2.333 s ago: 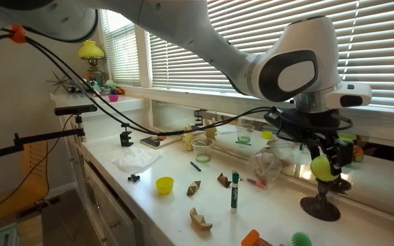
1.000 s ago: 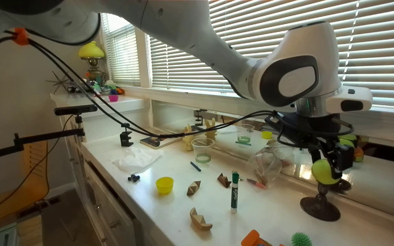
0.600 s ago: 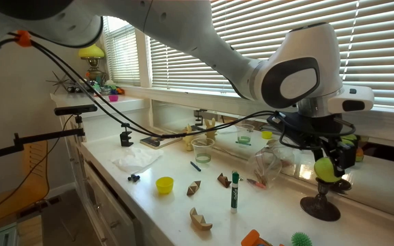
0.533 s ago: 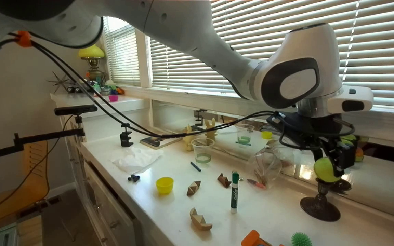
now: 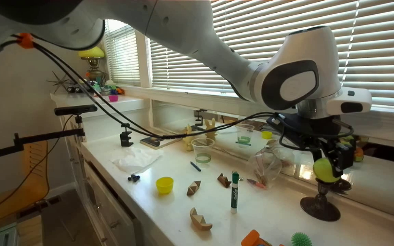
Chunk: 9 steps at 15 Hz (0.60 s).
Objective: Put the green ball on the candle holder
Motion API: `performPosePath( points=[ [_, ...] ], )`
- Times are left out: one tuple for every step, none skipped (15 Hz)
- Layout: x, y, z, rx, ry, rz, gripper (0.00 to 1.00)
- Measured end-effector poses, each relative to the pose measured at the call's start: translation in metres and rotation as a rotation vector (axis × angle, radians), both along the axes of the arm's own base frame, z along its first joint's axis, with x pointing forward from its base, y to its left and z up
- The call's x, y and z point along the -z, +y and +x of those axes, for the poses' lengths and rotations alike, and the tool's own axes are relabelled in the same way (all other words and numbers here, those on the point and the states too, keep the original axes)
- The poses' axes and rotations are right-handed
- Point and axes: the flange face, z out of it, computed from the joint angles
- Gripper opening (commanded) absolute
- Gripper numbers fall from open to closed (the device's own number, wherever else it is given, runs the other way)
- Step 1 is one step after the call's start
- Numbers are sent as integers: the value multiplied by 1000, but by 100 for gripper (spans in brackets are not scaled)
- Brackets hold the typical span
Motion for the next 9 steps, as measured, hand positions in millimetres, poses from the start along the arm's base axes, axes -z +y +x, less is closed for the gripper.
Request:
performPosePath(
  points=[
    [0, 0, 0, 0, 0, 0, 78],
    [0, 0, 0, 0, 0, 0, 93],
    [0, 0, 0, 0, 0, 0, 97],
    [0, -1, 0, 1, 0, -1, 100],
    [0, -1, 0, 1, 0, -1, 100],
    [0, -1, 0, 1, -1, -1, 100],
    [-1, -1, 0, 1, -1, -2, 100],
    [-1, -1, 1, 0, -3, -2, 100],
    [-2, -1, 1, 0, -4, -3, 100]
  ],
)
